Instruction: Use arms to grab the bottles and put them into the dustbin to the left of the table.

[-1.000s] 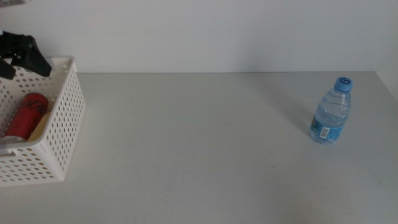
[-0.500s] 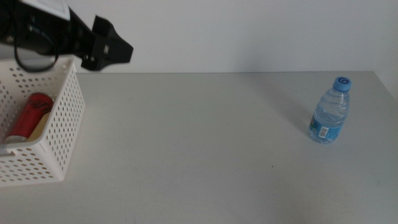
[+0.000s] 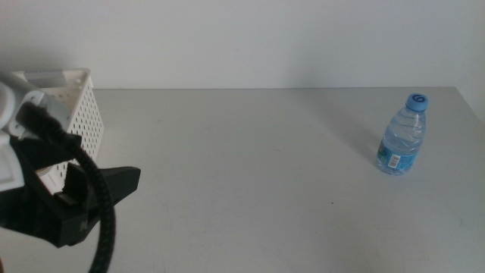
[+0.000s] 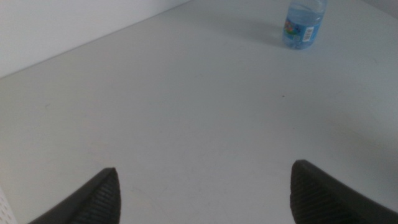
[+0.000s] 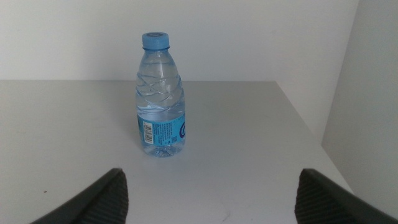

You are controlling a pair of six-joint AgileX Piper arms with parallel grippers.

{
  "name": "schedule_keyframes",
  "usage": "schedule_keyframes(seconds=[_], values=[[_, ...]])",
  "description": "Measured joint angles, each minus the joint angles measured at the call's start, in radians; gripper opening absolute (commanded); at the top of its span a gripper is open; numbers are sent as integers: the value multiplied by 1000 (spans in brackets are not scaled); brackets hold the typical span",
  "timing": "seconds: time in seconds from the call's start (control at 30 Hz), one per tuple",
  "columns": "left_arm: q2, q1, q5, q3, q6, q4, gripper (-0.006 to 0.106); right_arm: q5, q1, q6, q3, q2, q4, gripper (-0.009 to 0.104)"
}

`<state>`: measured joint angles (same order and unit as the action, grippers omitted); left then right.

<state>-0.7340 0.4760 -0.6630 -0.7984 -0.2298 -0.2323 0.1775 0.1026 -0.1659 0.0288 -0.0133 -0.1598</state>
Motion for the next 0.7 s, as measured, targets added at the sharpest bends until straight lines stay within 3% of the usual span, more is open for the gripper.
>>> schedule_keyframes(seconds=[0.1,0.23,0.7], values=[[41,45,4,36,130,93,93,0,0,0,0,0,0,75],[74,71,12,44,182,153,93,0,0,0,0,0,0,75],[76,73,54,46,190,203,93,0,0,0,0,0,0,75]])
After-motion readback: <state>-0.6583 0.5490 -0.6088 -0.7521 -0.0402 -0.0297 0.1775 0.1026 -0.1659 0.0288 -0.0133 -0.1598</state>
